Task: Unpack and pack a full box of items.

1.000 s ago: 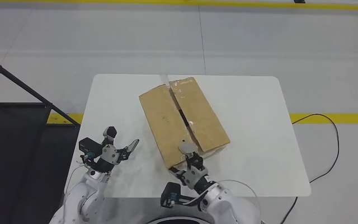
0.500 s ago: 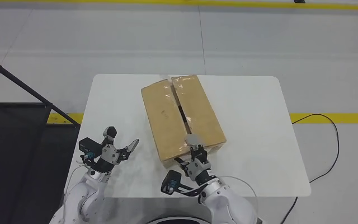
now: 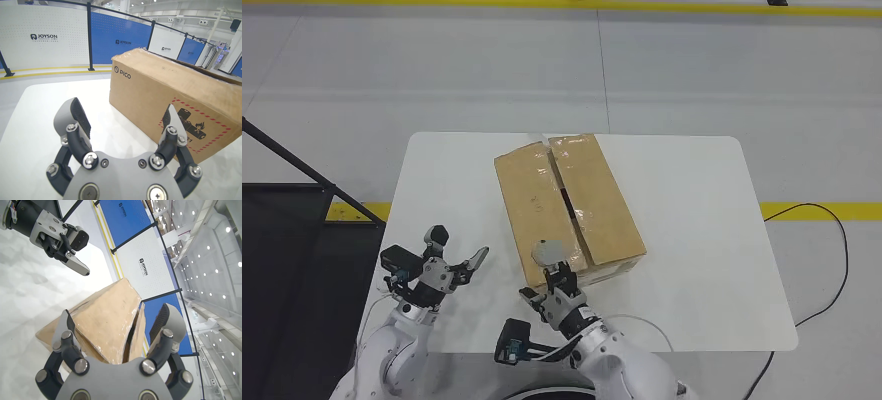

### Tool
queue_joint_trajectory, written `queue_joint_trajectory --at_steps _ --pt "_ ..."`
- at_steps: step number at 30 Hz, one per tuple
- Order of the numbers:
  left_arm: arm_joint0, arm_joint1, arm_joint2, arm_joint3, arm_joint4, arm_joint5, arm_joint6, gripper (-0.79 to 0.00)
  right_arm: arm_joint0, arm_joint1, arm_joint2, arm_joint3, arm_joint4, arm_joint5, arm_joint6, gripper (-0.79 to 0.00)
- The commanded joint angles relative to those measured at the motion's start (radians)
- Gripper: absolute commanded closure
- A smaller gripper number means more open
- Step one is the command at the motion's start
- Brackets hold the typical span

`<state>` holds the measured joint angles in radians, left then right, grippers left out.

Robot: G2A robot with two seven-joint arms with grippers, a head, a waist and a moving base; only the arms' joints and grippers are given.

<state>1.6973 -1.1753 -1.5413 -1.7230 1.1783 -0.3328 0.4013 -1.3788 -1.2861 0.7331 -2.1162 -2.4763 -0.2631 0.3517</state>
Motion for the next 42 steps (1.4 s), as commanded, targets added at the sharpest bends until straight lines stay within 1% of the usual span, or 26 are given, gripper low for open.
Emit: queue_joint_trajectory --at_steps 1,4,7,14,18,28,34,42 --pt "0.006 0.0 -0.007 0.002 -0.005 0.007 0.004 -0.785 0.025 -0.011 -0.028 0.023 -0.015 -0.004 0.024 -0.785" --pt "0.012 -0.001 -0.014 0.0 -0.012 0.016 0.005 -0.785 0.049 -0.023 -0.053 0.044 -0.029 -0.03 0.055 -0.785" --pt "0.012 -0.001 -0.014 0.0 -0.012 0.016 0.005 -0.785 0.056 -0.03 -0.054 0.046 -0.025 -0.051 0.073 -0.785" --pt "0.012 -0.001 -0.014 0.0 -0.012 0.016 0.005 -0.785 0.011 -0.024 -0.014 0.006 -0.048 -0.079 0.094 -0.785" --pt "0.012 -0.001 -0.014 0.0 -0.012 0.016 0.005 -0.785 -0.03 -0.015 0.028 -0.017 -0.054 -0.091 0.089 -0.785" --pt "0.012 -0.001 -0.014 0.0 -0.012 0.016 0.005 -0.785 -0.143 0.009 0.142 -0.075 -0.072 -0.058 0.056 -0.785" --pt "0.012 -0.001 -0.014 0.0 -0.012 0.016 0.005 -0.785 -0.203 0.021 0.228 -0.098 -0.044 -0.035 0.023 -0.785" --pt "0.012 -0.001 -0.014 0.0 -0.012 0.016 0.005 -0.785 -0.248 0.031 0.332 -0.105 -0.005 -0.027 -0.001 -0.785"
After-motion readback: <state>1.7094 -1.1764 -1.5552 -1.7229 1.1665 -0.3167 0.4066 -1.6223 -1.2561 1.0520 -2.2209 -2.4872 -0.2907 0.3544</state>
